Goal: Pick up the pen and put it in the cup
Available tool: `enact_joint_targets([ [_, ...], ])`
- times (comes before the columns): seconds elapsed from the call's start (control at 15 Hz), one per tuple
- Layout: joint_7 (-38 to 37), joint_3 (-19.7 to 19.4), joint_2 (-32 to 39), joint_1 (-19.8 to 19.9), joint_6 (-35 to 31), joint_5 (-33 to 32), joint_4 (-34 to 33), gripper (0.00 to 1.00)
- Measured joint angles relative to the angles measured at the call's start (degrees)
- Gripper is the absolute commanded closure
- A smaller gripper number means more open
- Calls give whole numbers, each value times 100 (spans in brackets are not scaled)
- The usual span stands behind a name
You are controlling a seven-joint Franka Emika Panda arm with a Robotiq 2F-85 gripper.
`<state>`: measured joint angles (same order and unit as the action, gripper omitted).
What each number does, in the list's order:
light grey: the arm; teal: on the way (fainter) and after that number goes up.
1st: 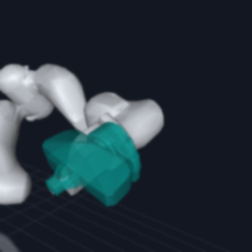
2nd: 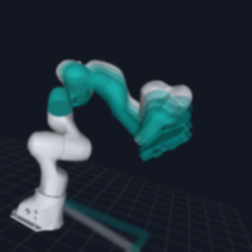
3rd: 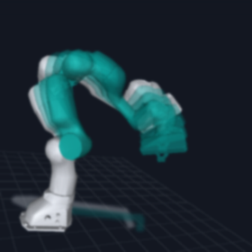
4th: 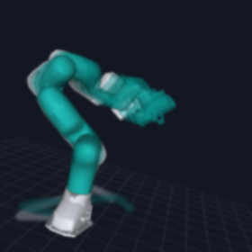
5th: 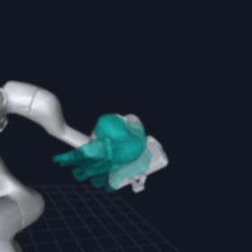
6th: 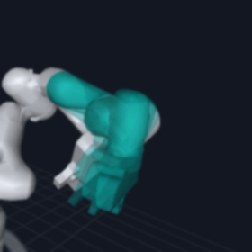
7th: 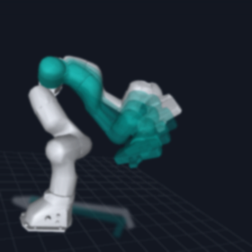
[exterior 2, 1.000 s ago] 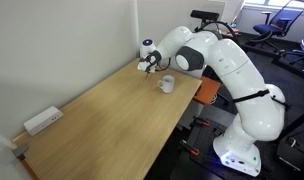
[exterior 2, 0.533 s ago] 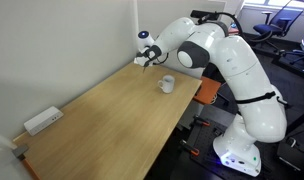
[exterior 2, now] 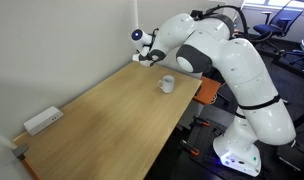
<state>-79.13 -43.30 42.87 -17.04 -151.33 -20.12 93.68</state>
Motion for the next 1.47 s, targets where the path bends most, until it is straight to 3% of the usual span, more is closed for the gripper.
enact_joint_targets([
  [0.4,-2000,-1188,52,-1286,383,-1229,442,97],
  [0.73,-3269,-1460,61,-1806,1477,-2155,561,97],
  [1.07,-4088,-1152,-80,-1905,3156,-2974,570,97],
  [1.27,-4285,-602,-376,-1721,4146,-3368,571,97],
  [1.47,-4396,222,-764,-1263,5009,-3737,558,97],
])
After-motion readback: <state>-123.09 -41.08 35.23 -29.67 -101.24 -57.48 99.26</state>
